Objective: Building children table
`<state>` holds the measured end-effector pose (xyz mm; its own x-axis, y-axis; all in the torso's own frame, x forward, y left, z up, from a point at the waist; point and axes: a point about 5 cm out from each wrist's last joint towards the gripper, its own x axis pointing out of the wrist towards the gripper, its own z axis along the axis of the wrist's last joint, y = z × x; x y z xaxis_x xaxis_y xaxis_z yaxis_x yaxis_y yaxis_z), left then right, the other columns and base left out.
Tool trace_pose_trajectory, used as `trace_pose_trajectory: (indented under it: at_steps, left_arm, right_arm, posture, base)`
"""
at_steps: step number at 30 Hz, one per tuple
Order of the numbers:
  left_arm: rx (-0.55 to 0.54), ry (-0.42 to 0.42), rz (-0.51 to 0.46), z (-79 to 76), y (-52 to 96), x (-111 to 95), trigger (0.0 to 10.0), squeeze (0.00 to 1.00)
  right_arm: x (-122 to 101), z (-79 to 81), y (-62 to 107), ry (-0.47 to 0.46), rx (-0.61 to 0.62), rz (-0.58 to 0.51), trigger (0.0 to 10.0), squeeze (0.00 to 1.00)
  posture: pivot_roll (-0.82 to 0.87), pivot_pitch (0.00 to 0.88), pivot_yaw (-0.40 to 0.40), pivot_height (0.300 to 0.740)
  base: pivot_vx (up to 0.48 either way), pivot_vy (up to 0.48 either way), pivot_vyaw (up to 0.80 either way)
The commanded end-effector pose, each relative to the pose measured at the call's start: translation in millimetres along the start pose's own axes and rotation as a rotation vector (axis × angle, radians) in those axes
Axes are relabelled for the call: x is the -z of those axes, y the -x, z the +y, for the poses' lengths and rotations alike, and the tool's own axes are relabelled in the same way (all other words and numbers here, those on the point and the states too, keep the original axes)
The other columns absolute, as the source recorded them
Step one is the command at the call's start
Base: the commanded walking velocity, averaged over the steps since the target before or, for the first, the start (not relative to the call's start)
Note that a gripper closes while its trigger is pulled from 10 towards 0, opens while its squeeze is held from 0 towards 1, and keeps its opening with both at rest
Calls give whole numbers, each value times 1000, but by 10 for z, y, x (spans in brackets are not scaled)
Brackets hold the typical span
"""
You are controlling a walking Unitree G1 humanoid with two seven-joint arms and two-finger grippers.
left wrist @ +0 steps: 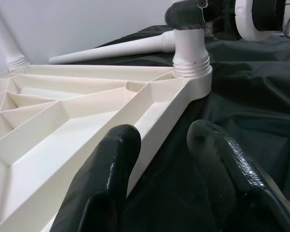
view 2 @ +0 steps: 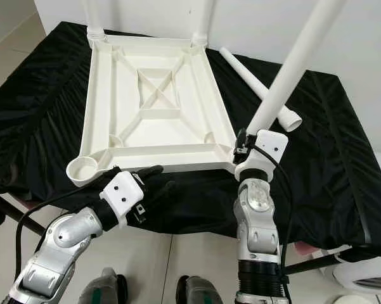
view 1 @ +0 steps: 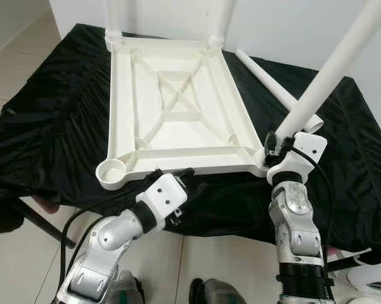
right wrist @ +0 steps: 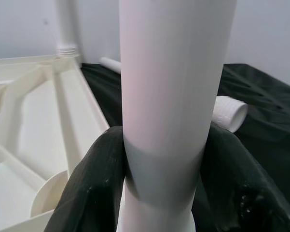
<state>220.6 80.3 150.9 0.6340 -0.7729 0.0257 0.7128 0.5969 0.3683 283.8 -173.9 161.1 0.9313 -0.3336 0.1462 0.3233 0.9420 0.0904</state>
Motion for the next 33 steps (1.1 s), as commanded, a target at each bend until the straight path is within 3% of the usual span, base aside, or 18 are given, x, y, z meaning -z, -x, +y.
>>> trace_pose_trajectory:
  at_steps: [1, 7, 11, 12, 13, 14, 24, 25, 33]
  left_arm:
    - [-29, 9, 11, -17, 1, 17, 10000, 0]
    - [-33, 12, 9, -21, 1, 17, 10000, 0]
    - [-31, 9, 8, -20, -5, 23, 10000, 0]
    - [-30, 9, 8, -21, -8, 23, 10000, 0]
    - [-30, 9, 8, -21, -8, 23, 10000, 0]
    - [-28, 9, 7, -24, -10, 23, 10000, 0]
    - [-28, 13, 6, -37, -8, 24, 10000, 0]
    - [-28, 14, 6, -39, -8, 22, 10000, 0]
    - [-19, 15, 7, -45, -8, 30, 10000, 0]
  right_arm:
    - [170, -177, 15, 50, 118, 81, 10000, 0]
    - [140, -200, 10, 50, 141, 66, 10000, 0]
    - [141, 38, 56, 11, -23, 69, 10000, 0]
    - [141, 93, 74, -4, -66, 72, 10000, 412]
    - [141, 93, 74, -4, -66, 72, 10000, 412]
    - [136, 126, 88, -21, -99, 70, 10000, 1000]
    - [66, 134, 121, -64, -194, 26, 10000, 1000]
    - [50, 118, 119, -65, -207, 15, 10000, 0]
    - [-82, -177, -49, -36, -423, -52, 10000, 0]
  posture:
    - [57, 78, -94, 740]
    - [56, 74, -96, 740]
    - [52, 66, -98, 740]
    - [52, 65, -99, 740]
    - [52, 65, -99, 740]
    - [51, 65, -99, 740]
    - [46, 64, -100, 740]
    - [44, 64, -99, 740]
    - [35, 69, -94, 740]
  base:
    - [0, 0, 0]
    - [0, 0, 0]
    - [0, 0, 0]
    - [0, 0, 0]
    - [0, 0, 0]
    - [0, 0, 0]
    - [0, 0, 0]
    - [0, 0, 0]
    - [0, 0, 0]
